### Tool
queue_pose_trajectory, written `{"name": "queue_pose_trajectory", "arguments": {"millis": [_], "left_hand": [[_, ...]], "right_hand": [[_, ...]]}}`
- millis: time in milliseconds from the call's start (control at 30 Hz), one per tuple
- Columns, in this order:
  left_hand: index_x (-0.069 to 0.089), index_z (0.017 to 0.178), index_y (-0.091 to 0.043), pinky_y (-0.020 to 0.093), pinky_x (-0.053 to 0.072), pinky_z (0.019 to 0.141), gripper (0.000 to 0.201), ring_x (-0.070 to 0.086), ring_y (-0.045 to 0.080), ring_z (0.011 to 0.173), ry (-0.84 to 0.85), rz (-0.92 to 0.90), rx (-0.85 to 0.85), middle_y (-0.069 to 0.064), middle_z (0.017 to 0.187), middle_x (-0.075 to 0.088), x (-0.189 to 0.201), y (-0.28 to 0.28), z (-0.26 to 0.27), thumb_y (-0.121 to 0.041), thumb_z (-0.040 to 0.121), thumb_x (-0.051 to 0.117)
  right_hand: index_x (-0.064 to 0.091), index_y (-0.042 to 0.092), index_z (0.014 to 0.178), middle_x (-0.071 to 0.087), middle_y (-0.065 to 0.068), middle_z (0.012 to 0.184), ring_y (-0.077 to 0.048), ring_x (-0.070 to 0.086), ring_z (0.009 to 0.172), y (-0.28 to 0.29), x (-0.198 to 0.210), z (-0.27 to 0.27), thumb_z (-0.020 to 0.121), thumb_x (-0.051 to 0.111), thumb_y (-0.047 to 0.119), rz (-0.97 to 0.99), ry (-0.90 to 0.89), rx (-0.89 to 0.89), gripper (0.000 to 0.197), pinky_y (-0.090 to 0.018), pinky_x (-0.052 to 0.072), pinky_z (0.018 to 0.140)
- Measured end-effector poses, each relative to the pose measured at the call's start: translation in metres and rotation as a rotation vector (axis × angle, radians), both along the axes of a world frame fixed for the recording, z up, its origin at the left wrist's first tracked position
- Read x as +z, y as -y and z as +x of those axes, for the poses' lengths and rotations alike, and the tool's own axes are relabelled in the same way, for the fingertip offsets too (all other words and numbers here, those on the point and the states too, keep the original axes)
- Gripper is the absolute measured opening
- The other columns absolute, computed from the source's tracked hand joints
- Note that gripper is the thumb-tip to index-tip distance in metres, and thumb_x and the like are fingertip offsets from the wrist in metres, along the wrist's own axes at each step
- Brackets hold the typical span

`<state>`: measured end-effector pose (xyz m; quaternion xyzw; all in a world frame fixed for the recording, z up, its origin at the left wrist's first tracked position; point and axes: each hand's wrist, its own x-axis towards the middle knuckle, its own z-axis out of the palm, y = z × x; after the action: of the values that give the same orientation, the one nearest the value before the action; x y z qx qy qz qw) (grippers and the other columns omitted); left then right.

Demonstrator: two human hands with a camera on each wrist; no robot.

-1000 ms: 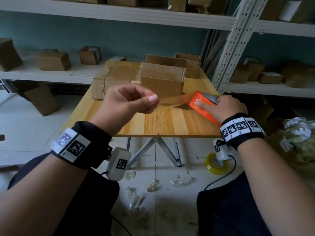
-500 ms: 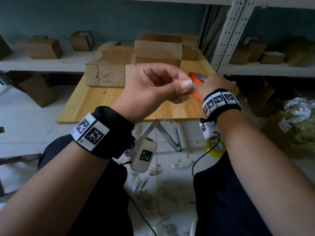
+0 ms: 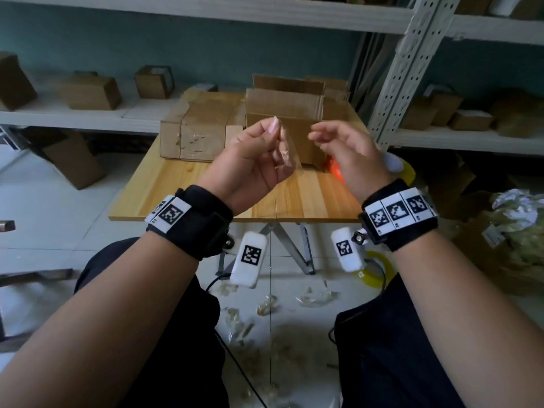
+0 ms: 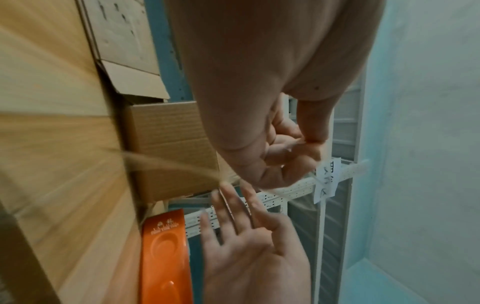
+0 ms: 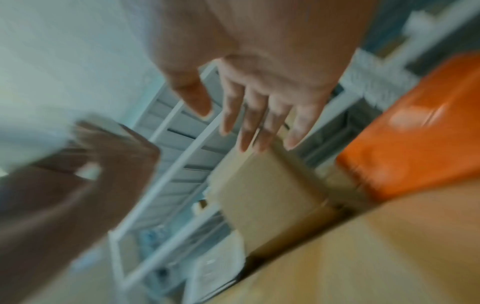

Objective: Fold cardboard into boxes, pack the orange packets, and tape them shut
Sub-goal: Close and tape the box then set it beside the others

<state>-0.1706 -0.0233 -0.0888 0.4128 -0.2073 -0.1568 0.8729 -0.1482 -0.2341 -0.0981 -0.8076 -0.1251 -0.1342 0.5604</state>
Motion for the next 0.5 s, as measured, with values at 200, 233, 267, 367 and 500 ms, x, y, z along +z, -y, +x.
{"name": "queue_pose_trajectory", "arguments": {"millis": [200, 233, 267, 367, 500], "left_hand": [[0.060, 0.099, -0.015, 0.029, 0.052, 0.077, 0.011, 0.053, 0.009, 0.082, -0.154, -0.277, -0.082, -0.002, 0.088, 0.062, 0.002, -0.002, 0.002, -0.013, 0.107, 0.052], [0.060, 0.101, -0.016, 0.030, 0.052, 0.078, 0.005, 0.054, 0.009, 0.084, -0.168, -0.321, -0.101, -0.003, 0.090, 0.064, 0.002, -0.003, 0.003, -0.012, 0.102, 0.060], [0.060, 0.102, -0.017, 0.030, 0.053, 0.079, 0.010, 0.054, 0.007, 0.086, -0.182, -0.352, -0.113, -0.004, 0.092, 0.065, 0.000, -0.004, 0.005, -0.011, 0.098, 0.067], [0.061, 0.104, -0.018, 0.030, 0.052, 0.080, 0.015, 0.047, 0.006, 0.089, -0.195, -0.402, -0.121, -0.004, 0.096, 0.065, 0.001, -0.009, 0.009, -0.012, 0.095, 0.071], [0.064, 0.101, -0.018, 0.027, 0.046, 0.079, 0.003, 0.052, 0.009, 0.085, -0.145, -0.421, -0.058, -0.002, 0.098, 0.065, 0.003, -0.022, 0.013, -0.017, 0.098, 0.065]], "right_hand": [[0.076, 0.020, 0.113, 0.076, -0.003, 0.100, -0.023, 0.069, 0.097, -0.029, -0.004, -0.027, 0.104, 0.045, 0.048, 0.238, -0.294, 0.450, 0.043, -0.049, 0.049, 0.097], [0.076, 0.019, 0.115, 0.076, -0.009, 0.099, -0.027, 0.071, 0.096, -0.031, -0.005, -0.027, 0.103, 0.048, 0.053, 0.243, -0.310, 0.479, 0.046, -0.055, 0.050, 0.099], [0.076, 0.017, 0.118, 0.074, -0.016, 0.100, -0.034, 0.071, 0.096, -0.032, -0.007, -0.026, 0.100, 0.053, 0.058, 0.243, -0.316, 0.508, 0.050, -0.061, 0.050, 0.102], [0.076, 0.013, 0.099, 0.069, -0.016, 0.086, -0.035, 0.070, 0.084, -0.026, -0.008, -0.022, 0.083, 0.073, 0.065, 0.219, -0.306, 0.515, 0.055, -0.051, 0.057, 0.090], [0.071, 0.007, 0.096, 0.072, -0.004, 0.079, -0.020, 0.070, 0.074, -0.015, -0.009, -0.015, 0.084, 0.077, 0.035, 0.153, -0.254, 0.437, 0.031, -0.033, 0.059, 0.075]]}}
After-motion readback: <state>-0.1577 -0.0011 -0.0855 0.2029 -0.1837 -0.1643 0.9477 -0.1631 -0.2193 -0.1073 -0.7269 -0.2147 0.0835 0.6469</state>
